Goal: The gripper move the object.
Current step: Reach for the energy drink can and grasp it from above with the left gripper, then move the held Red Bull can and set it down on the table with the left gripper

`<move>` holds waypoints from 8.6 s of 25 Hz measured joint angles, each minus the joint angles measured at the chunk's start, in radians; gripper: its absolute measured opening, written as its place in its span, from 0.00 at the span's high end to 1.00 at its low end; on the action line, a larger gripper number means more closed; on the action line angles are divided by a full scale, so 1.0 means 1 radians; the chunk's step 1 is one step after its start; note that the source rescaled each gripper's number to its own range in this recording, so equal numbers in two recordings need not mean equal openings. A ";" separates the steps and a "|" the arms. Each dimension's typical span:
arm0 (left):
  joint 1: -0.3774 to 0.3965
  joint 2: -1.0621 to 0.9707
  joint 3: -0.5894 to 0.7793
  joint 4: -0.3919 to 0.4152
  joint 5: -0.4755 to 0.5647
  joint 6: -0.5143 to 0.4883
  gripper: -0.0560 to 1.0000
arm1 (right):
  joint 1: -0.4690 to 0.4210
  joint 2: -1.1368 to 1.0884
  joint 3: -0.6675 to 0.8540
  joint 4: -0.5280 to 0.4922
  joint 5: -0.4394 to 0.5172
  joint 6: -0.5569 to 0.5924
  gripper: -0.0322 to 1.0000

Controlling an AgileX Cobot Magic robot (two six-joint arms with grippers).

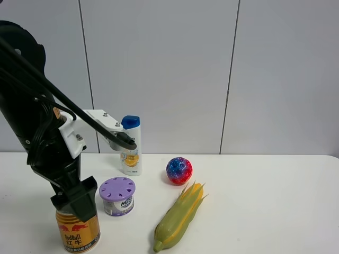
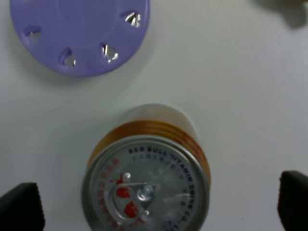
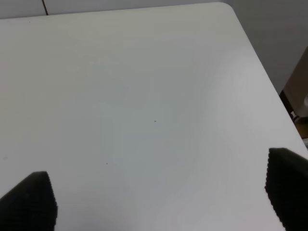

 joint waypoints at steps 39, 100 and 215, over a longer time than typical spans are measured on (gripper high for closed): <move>0.022 0.147 0.000 0.031 -0.094 0.001 0.00 | 0.000 0.000 0.000 0.000 0.000 0.000 0.00; 0.022 0.201 0.000 0.025 -0.096 0.001 0.94 | 0.000 0.000 0.000 0.000 0.000 0.000 0.00; -0.407 0.673 -0.905 -0.012 0.205 0.053 0.94 | 0.000 0.000 0.000 0.000 0.000 0.000 0.00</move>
